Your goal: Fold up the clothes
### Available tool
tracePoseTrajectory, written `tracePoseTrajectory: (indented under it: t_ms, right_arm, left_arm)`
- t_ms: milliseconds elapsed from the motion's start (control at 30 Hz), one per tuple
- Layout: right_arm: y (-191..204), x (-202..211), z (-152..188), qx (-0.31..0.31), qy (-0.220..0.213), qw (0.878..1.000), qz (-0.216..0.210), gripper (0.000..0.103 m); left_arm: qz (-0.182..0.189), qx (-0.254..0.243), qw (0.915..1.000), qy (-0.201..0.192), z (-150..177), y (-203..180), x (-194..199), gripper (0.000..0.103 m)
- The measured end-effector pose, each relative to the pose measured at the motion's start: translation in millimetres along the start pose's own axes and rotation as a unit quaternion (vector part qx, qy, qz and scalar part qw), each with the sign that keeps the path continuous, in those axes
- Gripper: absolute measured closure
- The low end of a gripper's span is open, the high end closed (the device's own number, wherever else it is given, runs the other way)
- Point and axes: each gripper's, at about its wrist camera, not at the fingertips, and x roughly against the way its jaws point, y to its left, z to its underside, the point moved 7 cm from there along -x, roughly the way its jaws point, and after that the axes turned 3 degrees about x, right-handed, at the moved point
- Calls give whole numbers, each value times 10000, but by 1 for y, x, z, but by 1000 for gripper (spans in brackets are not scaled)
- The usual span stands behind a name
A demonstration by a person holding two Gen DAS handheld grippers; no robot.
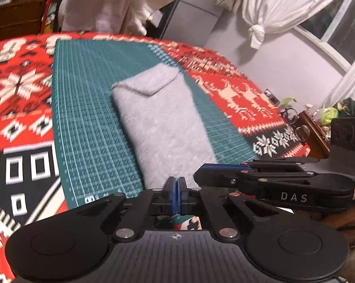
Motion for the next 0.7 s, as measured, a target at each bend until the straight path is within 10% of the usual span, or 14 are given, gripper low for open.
tracePoseTrajectory:
  t_ms: [700]
  right_arm:
    - [-6, 41, 3, 247, -255, 9983, 472, 94]
  left_arm:
    - [-219, 388, 9977, -520, -4, 3, 35, 100]
